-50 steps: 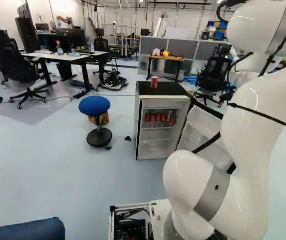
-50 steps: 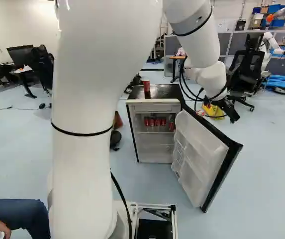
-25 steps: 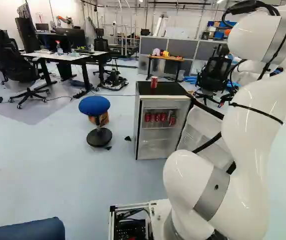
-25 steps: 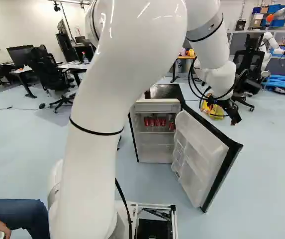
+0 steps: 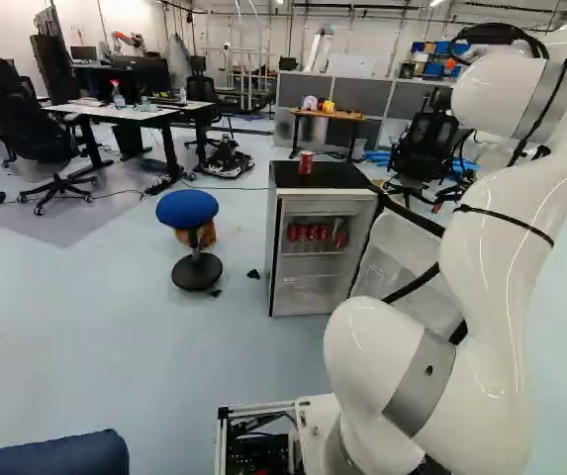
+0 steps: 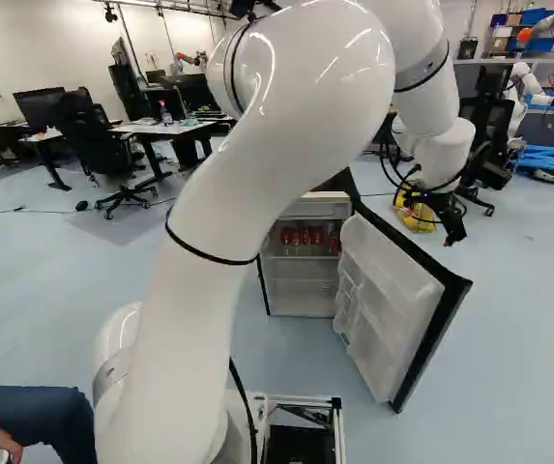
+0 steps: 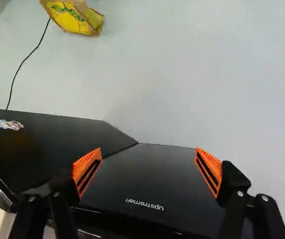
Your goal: Grab a drink from the fridge
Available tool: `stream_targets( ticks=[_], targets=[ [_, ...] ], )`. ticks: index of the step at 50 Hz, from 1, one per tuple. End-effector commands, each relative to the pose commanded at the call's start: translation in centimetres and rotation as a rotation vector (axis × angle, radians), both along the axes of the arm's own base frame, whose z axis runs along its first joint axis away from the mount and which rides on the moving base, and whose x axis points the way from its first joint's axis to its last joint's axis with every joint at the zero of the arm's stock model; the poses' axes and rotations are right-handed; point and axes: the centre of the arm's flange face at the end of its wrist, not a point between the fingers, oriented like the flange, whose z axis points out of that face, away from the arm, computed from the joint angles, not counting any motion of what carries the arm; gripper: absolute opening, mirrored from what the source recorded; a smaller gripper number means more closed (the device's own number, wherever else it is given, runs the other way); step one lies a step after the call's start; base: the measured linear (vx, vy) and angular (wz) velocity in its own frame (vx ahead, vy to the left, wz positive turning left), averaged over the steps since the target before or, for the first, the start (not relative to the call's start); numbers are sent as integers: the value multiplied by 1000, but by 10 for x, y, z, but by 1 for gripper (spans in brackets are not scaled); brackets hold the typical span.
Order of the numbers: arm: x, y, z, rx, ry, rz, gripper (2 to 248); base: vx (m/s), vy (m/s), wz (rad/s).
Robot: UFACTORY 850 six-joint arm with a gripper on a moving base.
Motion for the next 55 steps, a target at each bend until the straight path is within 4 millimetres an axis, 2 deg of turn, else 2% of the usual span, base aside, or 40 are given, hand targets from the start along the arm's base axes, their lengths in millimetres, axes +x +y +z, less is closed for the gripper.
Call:
stream_targets(
  ticks=[15,24,42,55],
  targets=[
    [7,-15,-5,81,15,0,247,0,0,0],
    [7,-14,-10,101,23,1,247,0,0,0],
    [11,-18,-35,124,42,0,247,0,0,0],
    [10,-18,-35,125,42,0,247,0,0,0]
  ],
)
